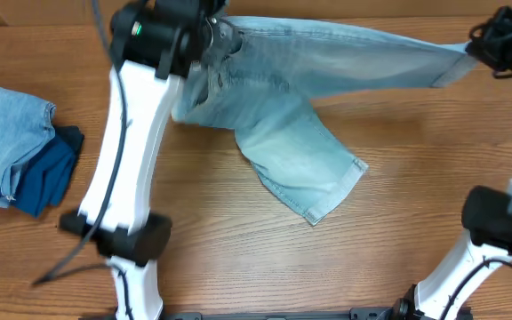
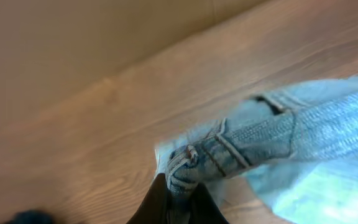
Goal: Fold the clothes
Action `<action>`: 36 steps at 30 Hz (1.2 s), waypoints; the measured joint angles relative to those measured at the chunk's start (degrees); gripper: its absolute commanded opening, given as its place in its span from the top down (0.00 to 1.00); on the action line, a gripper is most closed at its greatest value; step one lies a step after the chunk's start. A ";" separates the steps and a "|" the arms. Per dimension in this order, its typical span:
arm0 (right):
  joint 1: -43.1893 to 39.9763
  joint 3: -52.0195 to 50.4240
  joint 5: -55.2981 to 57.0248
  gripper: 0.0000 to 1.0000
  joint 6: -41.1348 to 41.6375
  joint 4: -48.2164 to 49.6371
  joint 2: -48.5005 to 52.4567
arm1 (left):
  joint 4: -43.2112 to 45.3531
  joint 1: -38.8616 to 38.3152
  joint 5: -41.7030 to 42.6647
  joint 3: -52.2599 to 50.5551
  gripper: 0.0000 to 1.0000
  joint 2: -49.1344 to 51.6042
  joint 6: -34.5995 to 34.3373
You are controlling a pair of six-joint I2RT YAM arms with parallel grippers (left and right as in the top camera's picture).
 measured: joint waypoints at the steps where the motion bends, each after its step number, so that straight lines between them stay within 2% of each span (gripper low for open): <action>1: 0.83 0.00 0.00 0.96 0.02 1.81 2.21 | 1.53 1.27 1.36 0.00 0.94 3.34 0.00; 5: 2.89 0.00 0.46 0.95 -0.02 7.69 8.28 | 5.92 3.34 3.34 0.00 0.84 12.94 -0.22; 6: 3.54 0.00 0.85 0.74 0.00 10.69 9.81 | 8.09 3.63 3.58 -0.02 0.73 14.84 -0.42; 7: 3.93 0.00 1.27 0.59 -0.02 12.39 10.73 | 9.33 3.76 3.67 -0.02 0.59 15.65 -0.39; 8: 4.46 -0.07 2.14 0.50 -0.11 15.10 11.72 | 11.04 3.89 3.58 -0.02 0.47 16.24 -0.59; 9: 4.68 -0.11 3.17 0.41 -0.24 17.55 12.17 | 12.79 4.02 3.34 -0.02 0.42 16.26 -0.46; 10: 4.79 -0.11 4.11 0.39 -0.72 19.28 12.33 | 14.40 4.24 2.82 0.00 0.38 16.24 -0.61; 11: 4.90 -0.11 4.85 0.38 -0.42 20.11 12.35 | 15.02 4.42 2.36 0.04 0.29 16.22 -0.57; 12: 4.90 -0.11 5.53 0.37 -1.16 20.44 12.35 | 14.88 4.81 1.22 0.24 0.26 16.22 -0.76; 15: 4.76 -0.11 6.47 0.37 -1.66 17.44 12.35 | 11.82 6.34 -0.92 0.70 0.28 15.87 -0.63; 19: 4.52 -0.09 6.82 0.37 -1.90 5.68 12.33 | 3.19 8.66 -1.68 0.76 0.28 9.70 -0.63; 22: 5.64 -0.09 6.32 0.37 -2.78 -2.73 12.26 | -4.81 8.83 0.31 2.12 0.39 2.82 -0.63; 25: 9.92 -0.61 5.46 0.36 -3.65 -3.52 11.82 | -10.49 8.96 3.32 2.56 0.43 1.16 -0.59; 30: 18.86 -1.68 4.66 0.37 -4.15 -3.52 11.58 | -12.09 11.19 9.35 -1.09 0.61 7.30 -0.63; 33: 22.43 -1.73 4.44 0.36 -4.48 -3.50 11.30 | -14.23 13.03 11.65 -2.16 0.63 9.49 -0.63; 36: 25.05 -2.16 5.07 0.36 -5.14 -3.52 9.07 | -15.87 13.38 12.48 -2.16 0.64 7.45 -0.63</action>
